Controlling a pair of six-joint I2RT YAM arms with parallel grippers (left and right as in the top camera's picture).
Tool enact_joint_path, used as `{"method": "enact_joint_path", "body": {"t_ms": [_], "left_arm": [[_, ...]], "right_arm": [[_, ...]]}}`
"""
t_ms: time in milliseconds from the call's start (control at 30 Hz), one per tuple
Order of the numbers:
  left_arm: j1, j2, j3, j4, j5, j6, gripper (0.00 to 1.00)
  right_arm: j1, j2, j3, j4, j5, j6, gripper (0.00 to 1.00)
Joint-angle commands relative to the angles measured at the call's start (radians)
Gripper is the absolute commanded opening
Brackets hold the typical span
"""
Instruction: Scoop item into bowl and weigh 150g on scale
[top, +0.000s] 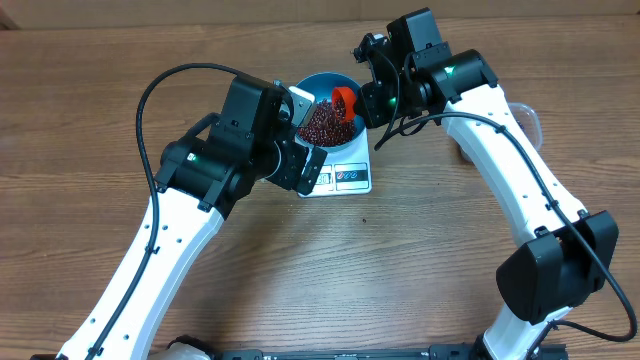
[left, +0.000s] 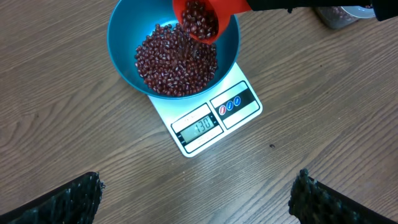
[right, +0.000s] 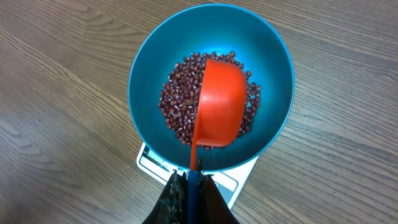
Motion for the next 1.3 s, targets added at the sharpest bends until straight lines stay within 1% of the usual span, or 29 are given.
{"method": "enact_joint_path", "body": {"t_ms": [0, 500, 733, 800, 867, 933, 1000, 1100, 1267], "left_arm": [[0.003, 0.005, 0.008, 0.002, 0.014, 0.019, 1.0], [0.003, 0.005, 0.008, 0.002, 0.014, 0.019, 1.0], [0.003, 0.005, 0.008, 0.002, 0.014, 0.019, 1.0], [0.003, 0.005, 0.008, 0.002, 0.014, 0.019, 1.0], [0.003, 0.005, 0.008, 0.002, 0.014, 0.019, 1.0], [0.003, 0.005, 0.008, 0.002, 0.014, 0.019, 1.0], [0.003, 0.005, 0.008, 0.002, 0.014, 0.019, 1.0], [0.003, 0.005, 0.008, 0.002, 0.014, 0.019, 1.0], [0.003, 0.005, 0.008, 0.002, 0.014, 0.019, 1.0]], "right_arm": [[0.003, -0.039, 0.031, 0.007, 0.01, -0.011, 0.04], [0.003, -0.039, 0.031, 0.007, 0.009, -0.011, 0.04], [0.003, -0.039, 0.031, 0.014, 0.009, 0.012, 0.04], [0.003, -0.039, 0.031, 0.013, -0.016, 0.01, 0.04], [0.005, -0.039, 0.031, 0.007, -0.088, -0.06, 0.04], [0.009, -0.039, 0.031, 0.009, -0.079, -0.083, 0.04], [0.008, -0.039, 0.031, 0.02, -0.024, -0.06, 0.04], [0.005, -0.039, 0.031, 0.031, 0.05, 0.039, 0.04], [0.016, -0.039, 0.031, 0.018, 0.047, 0.028, 0.03]]}}
